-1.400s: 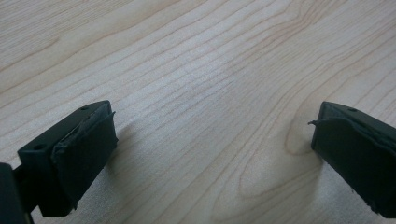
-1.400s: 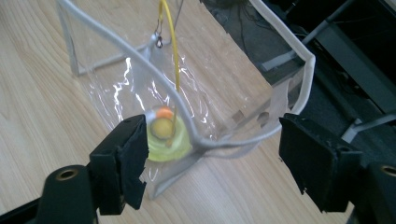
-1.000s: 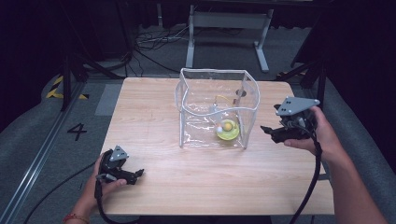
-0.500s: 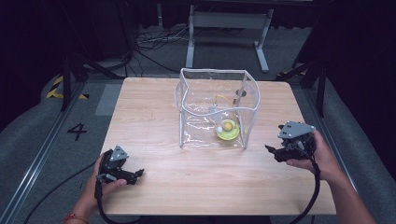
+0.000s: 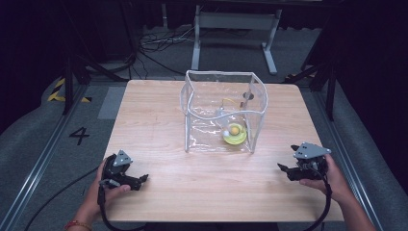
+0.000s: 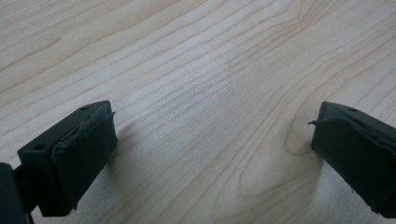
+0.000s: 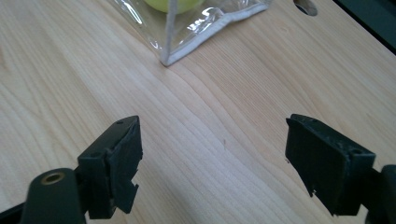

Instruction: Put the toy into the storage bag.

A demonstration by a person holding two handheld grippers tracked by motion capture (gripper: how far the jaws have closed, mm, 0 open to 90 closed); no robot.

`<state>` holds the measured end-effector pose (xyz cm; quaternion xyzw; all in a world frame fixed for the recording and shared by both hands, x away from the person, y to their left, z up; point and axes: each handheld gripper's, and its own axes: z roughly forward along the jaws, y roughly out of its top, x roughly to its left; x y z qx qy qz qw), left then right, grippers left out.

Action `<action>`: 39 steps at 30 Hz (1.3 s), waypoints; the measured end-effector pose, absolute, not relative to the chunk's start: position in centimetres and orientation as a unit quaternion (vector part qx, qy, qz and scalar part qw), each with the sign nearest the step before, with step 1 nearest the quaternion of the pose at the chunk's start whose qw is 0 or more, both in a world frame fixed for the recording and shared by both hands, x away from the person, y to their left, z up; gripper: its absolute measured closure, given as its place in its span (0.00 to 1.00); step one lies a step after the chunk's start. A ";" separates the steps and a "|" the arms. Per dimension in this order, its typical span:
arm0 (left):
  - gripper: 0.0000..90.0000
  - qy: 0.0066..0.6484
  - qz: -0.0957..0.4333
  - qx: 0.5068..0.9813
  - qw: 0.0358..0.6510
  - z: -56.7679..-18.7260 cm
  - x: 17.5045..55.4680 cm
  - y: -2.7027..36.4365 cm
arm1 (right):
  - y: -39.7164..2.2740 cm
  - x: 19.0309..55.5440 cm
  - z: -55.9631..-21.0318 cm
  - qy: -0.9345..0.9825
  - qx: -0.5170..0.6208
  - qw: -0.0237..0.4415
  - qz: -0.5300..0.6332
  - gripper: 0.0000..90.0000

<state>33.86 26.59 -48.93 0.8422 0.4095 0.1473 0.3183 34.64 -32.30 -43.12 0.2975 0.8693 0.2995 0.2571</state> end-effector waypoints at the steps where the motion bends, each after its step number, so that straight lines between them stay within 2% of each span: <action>1: 0.00 0.410 0.147 0.842 0.319 -48.9 33.8 26.6 | -32.5 34.6 -43.4 0.868 0.300 0.253 0.304 0.22; 7: 0.00 0.411 0.147 0.842 0.319 -48.9 33.8 26.6 | -33.7 34.1 -45.4 0.856 0.322 0.257 0.312 0.23; 17: 0.00 0.409 0.146 0.842 0.318 -48.9 33.9 26.6 | -36.1 32.9 -49.1 0.828 0.380 0.216 0.352 0.23; 23: 0.00 0.410 0.145 0.842 0.319 -48.9 33.9 26.6 | -36.9 33.4 -49.4 0.815 0.418 0.177 0.359 0.19; 39: 0.00 0.420 0.149 0.837 0.317 -48.9 33.9 26.4 | -36.8 33.3 -49.4 0.808 0.434 0.183 0.354 0.16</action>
